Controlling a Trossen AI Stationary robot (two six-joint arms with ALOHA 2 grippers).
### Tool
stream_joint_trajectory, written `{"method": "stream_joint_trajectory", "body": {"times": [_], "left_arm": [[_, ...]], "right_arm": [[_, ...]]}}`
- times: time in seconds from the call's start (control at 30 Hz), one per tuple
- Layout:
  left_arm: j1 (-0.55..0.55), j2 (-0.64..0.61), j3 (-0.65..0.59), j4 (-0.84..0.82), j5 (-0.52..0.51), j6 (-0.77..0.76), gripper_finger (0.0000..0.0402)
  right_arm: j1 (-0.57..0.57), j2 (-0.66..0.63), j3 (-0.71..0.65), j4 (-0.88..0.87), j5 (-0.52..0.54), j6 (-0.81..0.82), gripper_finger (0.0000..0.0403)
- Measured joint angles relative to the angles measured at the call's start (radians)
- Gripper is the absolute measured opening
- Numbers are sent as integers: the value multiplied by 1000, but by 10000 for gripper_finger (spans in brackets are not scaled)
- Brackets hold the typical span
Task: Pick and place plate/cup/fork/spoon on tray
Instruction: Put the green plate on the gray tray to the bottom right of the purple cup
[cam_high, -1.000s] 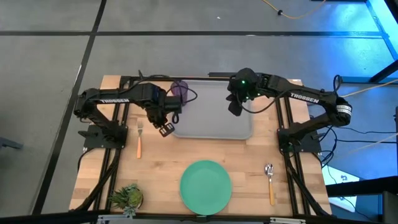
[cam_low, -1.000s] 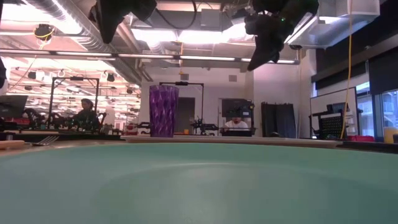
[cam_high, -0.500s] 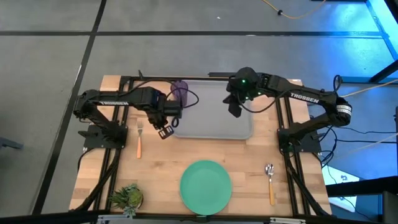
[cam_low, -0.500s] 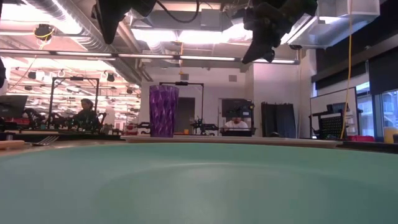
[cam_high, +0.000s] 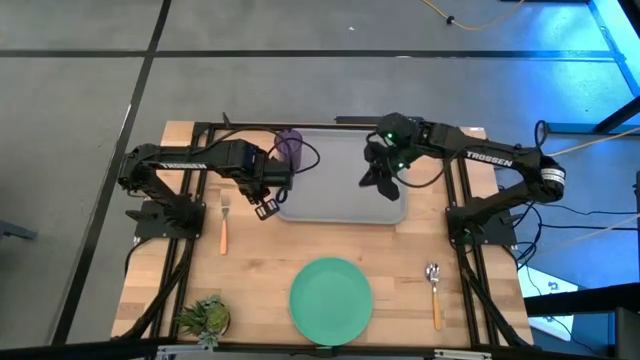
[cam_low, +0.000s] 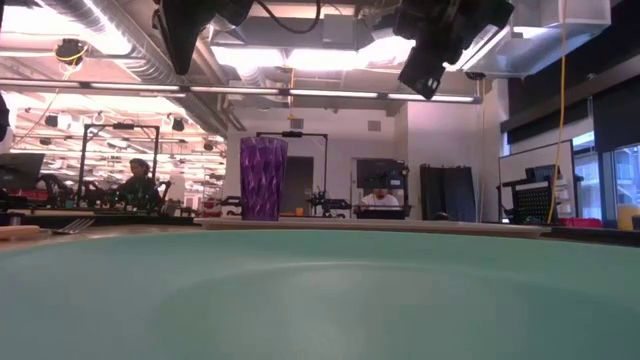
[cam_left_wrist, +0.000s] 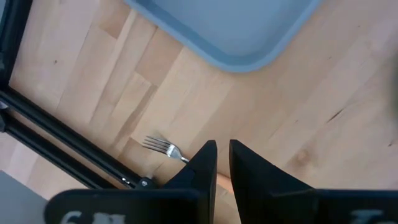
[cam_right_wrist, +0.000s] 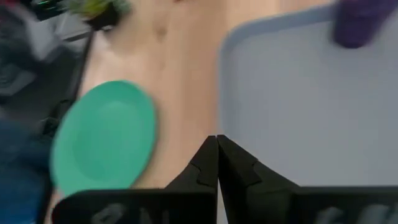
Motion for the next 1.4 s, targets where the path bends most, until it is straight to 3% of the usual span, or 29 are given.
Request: {"method": "stream_joint_trajectory", "body": {"times": [0.2, 0.53, 0.87, 1.03, 1.4], "left_arm": [[0, 0, 0, 0, 0, 23, 37], [0, 0, 0, 6, 0, 111, 37], [-13, 0, 0, 133, 0, 312, 37], [-12, 0, 0, 138, 0, 316, 37], [-12, 0, 0, 136, 0, 317, 37]], "right_arm": [[52, 12, -33, 1, -29, 48, 20], [120, 64, -101, 68, -28, 26, 77], [211, 134, -186, 151, -33, -22, 80], [265, 184, -234, 244, -40, -12, 80], [339, 352, -243, 442, -188, 95, 80]]}}
